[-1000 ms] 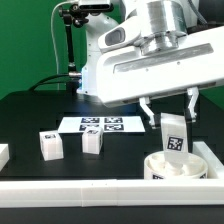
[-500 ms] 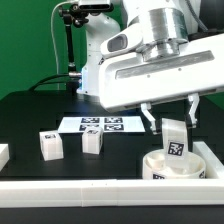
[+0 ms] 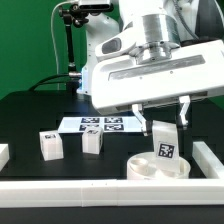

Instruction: Assemble stool

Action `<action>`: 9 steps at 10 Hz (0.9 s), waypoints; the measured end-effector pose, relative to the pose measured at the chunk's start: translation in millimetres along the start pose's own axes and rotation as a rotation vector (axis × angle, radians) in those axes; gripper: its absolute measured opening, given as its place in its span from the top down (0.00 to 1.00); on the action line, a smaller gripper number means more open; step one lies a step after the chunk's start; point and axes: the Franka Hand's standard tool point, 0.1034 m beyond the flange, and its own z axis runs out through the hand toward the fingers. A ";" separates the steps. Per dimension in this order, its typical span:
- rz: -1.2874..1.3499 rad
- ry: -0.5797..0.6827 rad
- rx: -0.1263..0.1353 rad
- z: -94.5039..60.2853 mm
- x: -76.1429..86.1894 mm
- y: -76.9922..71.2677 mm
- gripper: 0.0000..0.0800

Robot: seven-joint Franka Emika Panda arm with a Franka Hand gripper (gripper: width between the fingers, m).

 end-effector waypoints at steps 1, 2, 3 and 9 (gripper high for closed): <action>0.001 -0.013 0.001 0.2 0.7 -0.3 0.59; 0.001 -0.015 0.001 0.4 0.9 -0.4 0.59; 0.001 -0.020 0.001 1.0 -0.4 -0.4 0.51; -0.007 -0.049 -0.006 -7.4 14.7 7.6 0.19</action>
Offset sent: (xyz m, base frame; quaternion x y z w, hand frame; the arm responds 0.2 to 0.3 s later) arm 0.0000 0.0000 0.0000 0.0000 0.0000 0.0000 1.0000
